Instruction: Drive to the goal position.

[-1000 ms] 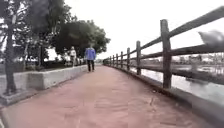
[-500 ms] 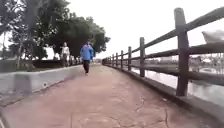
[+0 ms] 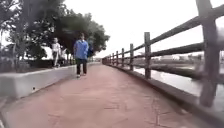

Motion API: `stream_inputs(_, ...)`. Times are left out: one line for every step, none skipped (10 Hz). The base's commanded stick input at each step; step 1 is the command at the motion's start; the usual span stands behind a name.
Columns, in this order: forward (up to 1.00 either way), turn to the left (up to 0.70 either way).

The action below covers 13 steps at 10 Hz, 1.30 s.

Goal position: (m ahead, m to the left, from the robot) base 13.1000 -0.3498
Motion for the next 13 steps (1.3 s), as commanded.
stream_inputs(1.0,0.0)
stream_inputs(1.0,0.0)
stream_inputs(1.0,0.0)
stream_inputs(1.0,0.05)
stream_inputs(1.0,0.19)
stream_inputs(1.0,0.35)
stream_inputs(1.0,0.25)
stream_inputs(1.0,0.04)
stream_inputs(1.0,0.0)
stream_inputs(1.0,0.0)
stream_inputs(1.0,0.0)
stream_inputs(1.0,0.0)
stream_inputs(1.0,0.0)
